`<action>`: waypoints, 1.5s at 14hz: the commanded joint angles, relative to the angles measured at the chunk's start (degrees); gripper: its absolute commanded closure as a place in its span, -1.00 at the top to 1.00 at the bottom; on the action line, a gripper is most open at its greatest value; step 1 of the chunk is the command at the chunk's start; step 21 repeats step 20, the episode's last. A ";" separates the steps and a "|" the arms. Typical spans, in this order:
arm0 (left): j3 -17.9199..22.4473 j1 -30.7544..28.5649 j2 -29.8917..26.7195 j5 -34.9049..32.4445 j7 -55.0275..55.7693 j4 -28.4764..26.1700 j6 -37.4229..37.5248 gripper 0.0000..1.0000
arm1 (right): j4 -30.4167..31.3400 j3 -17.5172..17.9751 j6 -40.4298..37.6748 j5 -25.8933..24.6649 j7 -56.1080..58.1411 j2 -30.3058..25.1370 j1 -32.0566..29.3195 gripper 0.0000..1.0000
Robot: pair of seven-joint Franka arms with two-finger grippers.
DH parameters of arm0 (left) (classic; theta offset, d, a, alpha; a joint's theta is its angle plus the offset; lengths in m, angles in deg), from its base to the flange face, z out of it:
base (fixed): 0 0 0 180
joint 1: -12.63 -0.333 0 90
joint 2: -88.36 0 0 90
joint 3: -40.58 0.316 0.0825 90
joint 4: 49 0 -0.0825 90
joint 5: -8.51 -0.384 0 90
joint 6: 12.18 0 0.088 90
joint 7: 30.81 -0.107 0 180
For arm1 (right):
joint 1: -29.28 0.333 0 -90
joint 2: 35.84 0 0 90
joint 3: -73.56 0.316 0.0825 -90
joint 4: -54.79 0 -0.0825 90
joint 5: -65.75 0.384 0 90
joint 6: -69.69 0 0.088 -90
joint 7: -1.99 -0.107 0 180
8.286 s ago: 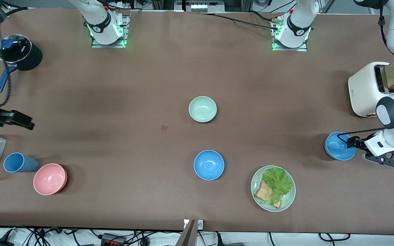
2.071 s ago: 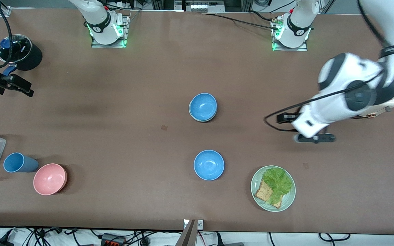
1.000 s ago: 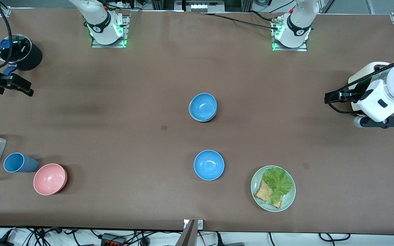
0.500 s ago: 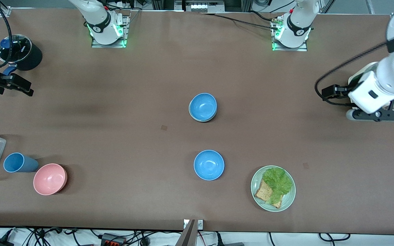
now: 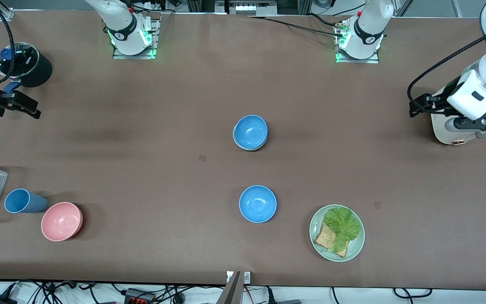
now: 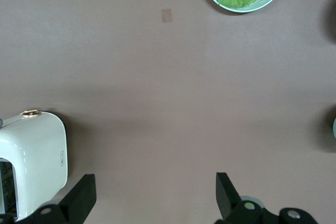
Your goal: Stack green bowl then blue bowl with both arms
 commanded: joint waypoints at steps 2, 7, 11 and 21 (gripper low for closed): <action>1.16 1.89 -4.08 0.75 0.44 -5.09 -2.85 1.00 | 0.53 0.35 -0.43 0.19 1.21 -0.98 -0.63 1.00; 0.64 1.72 -4.00 0.75 -0.35 -4.48 -2.68 1.00 | 0.53 0.35 -0.34 0.19 1.65 -0.98 -0.63 1.00; 0.55 1.54 -3.39 0.84 -0.52 -3.43 -2.42 1.00 | 0.53 0.35 -0.25 0.19 1.65 -0.98 -0.72 1.00; 0.46 1.72 -0.84 2.24 -0.87 -0.18 -0.67 1.00 | 0.45 0.26 0.01 0.19 2.79 -0.89 -0.81 1.00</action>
